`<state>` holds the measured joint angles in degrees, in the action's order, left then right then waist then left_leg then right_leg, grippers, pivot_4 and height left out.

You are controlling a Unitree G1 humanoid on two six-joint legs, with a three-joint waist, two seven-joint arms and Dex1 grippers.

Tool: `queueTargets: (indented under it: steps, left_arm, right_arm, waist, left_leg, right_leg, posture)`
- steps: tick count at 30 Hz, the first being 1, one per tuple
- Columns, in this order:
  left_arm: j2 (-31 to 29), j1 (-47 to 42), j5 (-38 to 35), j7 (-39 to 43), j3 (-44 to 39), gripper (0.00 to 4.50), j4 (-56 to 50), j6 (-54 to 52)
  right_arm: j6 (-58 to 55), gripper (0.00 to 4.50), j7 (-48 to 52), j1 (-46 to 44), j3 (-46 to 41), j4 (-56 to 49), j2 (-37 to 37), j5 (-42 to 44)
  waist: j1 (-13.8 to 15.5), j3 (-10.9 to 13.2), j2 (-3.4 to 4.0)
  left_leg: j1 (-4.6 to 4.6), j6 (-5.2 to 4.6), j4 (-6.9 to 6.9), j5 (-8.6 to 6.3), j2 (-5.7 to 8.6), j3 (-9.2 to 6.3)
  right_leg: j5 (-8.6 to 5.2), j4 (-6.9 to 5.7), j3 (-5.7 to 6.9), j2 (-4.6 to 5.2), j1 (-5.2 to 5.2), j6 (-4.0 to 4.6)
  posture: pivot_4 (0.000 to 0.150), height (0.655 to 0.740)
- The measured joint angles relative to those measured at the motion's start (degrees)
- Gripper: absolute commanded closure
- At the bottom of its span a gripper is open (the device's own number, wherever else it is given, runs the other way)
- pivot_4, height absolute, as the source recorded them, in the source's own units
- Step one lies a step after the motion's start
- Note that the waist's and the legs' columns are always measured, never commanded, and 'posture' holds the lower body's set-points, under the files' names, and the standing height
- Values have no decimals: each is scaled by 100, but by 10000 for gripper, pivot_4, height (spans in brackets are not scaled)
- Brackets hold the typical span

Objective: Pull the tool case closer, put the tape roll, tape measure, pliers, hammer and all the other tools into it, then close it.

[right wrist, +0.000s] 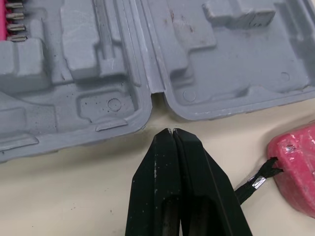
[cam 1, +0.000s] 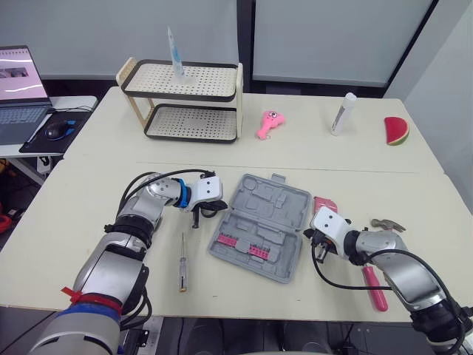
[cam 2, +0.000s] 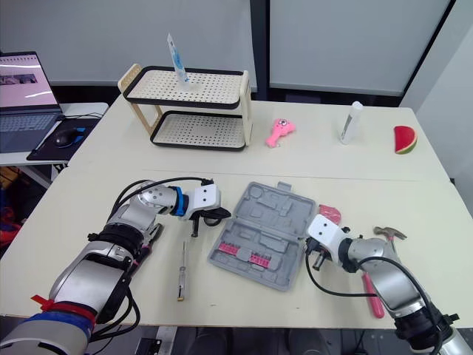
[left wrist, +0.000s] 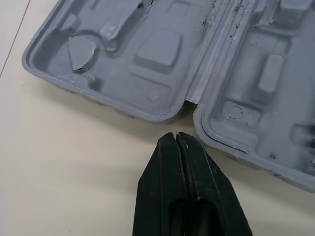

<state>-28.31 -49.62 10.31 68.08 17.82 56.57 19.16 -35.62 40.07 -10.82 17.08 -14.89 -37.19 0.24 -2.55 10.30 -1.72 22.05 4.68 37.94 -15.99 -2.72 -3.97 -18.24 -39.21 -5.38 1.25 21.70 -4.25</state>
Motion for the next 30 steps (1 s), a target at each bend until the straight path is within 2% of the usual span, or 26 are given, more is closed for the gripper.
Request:
queueTargets:
  steps: [18,26,30]
  left_arm:
    - [209,14,147,-75,6,45000,-53,-112]
    - [151,485,50,201,-51,45000,-918,-582]
    - [38,979,-67,409,-55,45000,-1890,-1160]
  right_arm:
    - [47,44756,101,-204,201,357,215,-230]
    - [-46,44756,222,-169,193,280,137,-234]
    - [-147,44756,459,62,88,-8,-65,-100]
  waist:
    - [4,-1,1]
    - [3,-3,4]
    - [2,-4,5]
  left_leg:
    - [0,0,1,0,1,-4]
    - [0,0,1,0,1,-5]
    - [0,0,1,0,1,-10]
  right_leg:
    - [0,-3,3,1,-1,0]
    - [0,-6,2,1,-2,0]
    - [0,-8,3,1,-1,0]
  posture:
    - [1500,7350]
    - [1500,7350]
    - [1500,7350]
